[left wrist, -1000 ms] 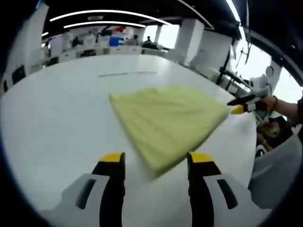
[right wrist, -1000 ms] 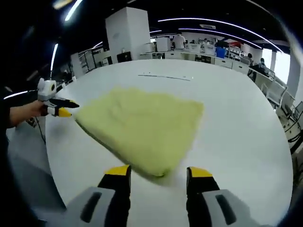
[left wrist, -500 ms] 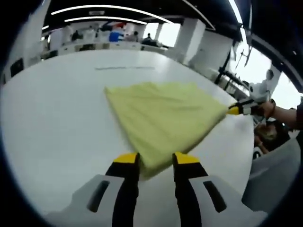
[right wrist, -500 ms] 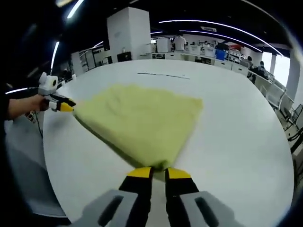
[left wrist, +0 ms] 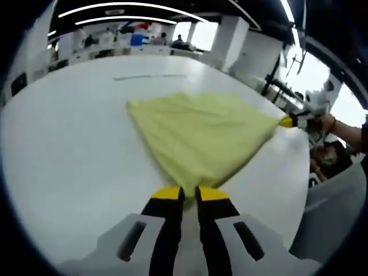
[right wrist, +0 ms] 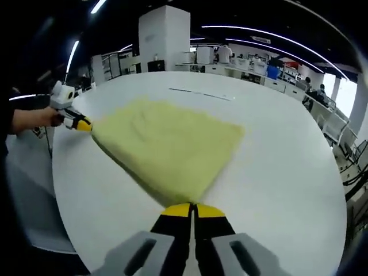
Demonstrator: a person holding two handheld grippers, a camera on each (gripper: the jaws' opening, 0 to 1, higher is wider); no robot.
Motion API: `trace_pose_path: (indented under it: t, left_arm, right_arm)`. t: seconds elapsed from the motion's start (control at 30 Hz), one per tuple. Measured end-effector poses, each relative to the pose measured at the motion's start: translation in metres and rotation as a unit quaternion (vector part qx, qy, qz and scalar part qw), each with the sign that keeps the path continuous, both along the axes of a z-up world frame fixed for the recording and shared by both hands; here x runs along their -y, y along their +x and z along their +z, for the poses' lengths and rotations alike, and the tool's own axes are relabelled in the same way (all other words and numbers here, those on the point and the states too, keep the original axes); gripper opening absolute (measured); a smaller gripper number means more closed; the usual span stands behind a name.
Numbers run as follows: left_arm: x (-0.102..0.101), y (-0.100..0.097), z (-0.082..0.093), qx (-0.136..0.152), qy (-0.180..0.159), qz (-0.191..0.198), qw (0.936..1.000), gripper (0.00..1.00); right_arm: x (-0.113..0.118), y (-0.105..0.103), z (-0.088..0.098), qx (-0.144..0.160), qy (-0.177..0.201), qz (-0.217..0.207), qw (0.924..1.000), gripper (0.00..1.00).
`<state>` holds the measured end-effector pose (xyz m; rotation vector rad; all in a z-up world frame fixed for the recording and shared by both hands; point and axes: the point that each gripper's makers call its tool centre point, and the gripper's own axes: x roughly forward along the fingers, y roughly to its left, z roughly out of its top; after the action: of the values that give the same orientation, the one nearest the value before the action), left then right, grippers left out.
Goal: Fold the garment on the visible template until the final outline fits inside the template.
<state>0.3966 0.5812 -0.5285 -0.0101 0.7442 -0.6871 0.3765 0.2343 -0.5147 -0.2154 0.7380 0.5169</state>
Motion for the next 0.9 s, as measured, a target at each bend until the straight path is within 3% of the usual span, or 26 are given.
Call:
trace_pose_path:
  t: [0.3, 0.5, 0.9]
  left_arm:
    - [-0.005, -0.007, -0.003, -0.016, 0.014, -0.016, 0.9997, 0.03]
    - [-0.008, -0.008, -0.004, -0.008, 0.033, -0.027, 0.9991, 0.00]
    - [-0.011, -0.016, -0.001, 0.000, 0.039, -0.036, 0.9986, 0.00]
  right_arm:
    - [0.000, -0.003, -0.007, -0.015, -0.021, 0.010, 0.9996, 0.00]
    - [0.001, -0.004, -0.010, -0.025, -0.020, 0.004, 0.9995, 0.00]
    - [0.002, -0.011, -0.014, -0.037, -0.010, 0.000, 0.9993, 0.00]
